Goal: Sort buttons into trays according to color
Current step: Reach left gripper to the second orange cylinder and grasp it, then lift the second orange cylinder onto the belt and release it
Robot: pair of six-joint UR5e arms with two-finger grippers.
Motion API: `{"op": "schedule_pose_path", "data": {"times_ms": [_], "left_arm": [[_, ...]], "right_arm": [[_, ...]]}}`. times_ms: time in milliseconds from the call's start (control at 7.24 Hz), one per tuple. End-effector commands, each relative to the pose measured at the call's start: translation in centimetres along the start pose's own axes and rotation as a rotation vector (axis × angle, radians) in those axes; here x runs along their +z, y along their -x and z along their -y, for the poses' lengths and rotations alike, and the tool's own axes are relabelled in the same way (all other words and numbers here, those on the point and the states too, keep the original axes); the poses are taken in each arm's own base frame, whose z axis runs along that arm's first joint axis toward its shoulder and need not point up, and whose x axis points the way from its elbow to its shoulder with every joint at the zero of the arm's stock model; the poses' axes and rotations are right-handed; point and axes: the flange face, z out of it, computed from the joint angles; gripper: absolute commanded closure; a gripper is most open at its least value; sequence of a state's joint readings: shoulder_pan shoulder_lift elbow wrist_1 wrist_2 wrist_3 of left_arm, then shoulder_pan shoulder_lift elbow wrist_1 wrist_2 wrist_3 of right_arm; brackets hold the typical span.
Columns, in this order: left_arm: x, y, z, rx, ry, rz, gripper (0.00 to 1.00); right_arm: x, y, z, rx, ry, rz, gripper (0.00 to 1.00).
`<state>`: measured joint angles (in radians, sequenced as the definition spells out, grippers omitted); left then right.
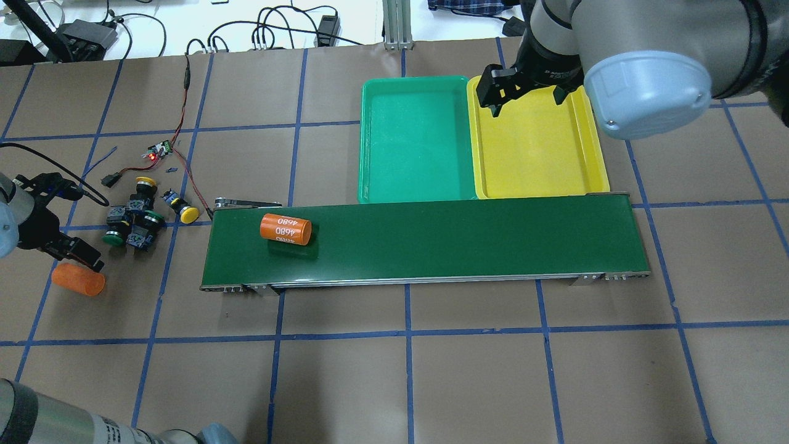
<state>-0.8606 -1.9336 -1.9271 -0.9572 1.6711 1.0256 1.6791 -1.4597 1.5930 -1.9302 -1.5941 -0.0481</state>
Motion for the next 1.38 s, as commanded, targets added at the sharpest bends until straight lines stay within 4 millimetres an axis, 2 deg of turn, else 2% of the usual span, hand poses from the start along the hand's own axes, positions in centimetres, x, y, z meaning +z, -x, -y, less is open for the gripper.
{"op": "schedule_pose_path", "data": {"times_ms": [0,829,1243], "left_arm": [[0.3,0.5,-0.4,0.017,0.007,-0.003,0.00],[1.5,0.7,-0.8,0.008,0.020,-0.032,0.00],[1.7,0.8,-1.1,0.003,0.038,-0.036,0.00]], "right_arm": [[-0.1,-0.1,0.0,0.000,-0.001,0.000,0.00],[-0.1,-0.2,0.1,-0.011,-0.004,0.001,0.00],[0.7,-0.1,0.1,-0.011,0.008,0.003,0.00]]}}
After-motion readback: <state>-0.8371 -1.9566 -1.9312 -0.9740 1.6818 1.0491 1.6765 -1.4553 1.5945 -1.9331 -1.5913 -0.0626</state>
